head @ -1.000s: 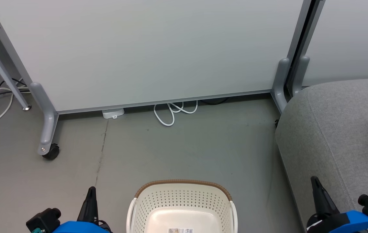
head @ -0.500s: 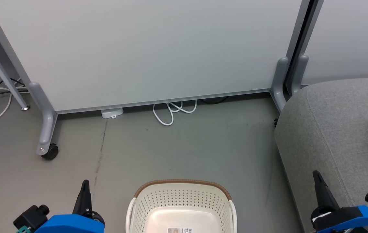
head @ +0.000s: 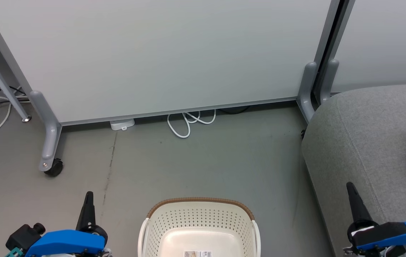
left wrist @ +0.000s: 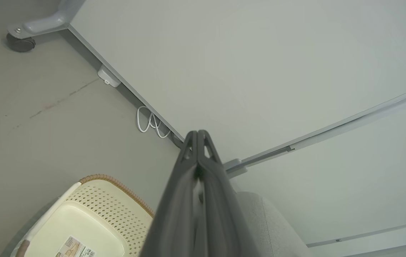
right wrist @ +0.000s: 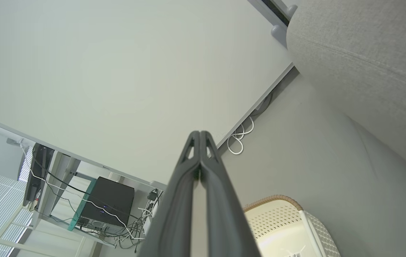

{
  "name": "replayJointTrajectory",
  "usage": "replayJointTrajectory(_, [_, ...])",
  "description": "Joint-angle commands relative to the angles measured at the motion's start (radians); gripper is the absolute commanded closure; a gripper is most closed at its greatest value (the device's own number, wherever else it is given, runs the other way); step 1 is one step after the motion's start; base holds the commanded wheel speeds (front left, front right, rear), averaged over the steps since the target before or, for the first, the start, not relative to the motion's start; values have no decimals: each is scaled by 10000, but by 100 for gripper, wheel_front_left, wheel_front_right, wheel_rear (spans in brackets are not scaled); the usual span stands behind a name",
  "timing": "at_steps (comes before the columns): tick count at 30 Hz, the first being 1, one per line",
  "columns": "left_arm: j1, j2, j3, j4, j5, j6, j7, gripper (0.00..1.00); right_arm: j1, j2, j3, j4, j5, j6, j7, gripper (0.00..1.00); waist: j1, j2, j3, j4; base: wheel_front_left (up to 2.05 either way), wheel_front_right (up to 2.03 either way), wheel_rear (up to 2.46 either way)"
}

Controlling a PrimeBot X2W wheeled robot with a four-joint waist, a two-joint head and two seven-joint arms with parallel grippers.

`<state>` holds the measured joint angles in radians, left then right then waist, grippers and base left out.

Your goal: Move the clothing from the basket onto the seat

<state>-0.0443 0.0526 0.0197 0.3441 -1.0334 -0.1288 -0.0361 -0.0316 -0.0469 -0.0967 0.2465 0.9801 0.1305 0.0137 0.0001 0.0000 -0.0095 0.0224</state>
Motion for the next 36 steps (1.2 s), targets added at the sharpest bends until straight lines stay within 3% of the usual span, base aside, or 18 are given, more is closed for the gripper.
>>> replayJointTrajectory(1, [-261,7,76,-164,-224,-16,55,100,-228,-43,-19,-99,256,3,45,100,-1,0,2,-3,0,0,0])
replayJointTrajectory(36, [-520,-15,600,-677,-3500,-26,927,100,-577,-50,-119,-61,3828,5,632,100,-1,0,65,-117,0,0,0])
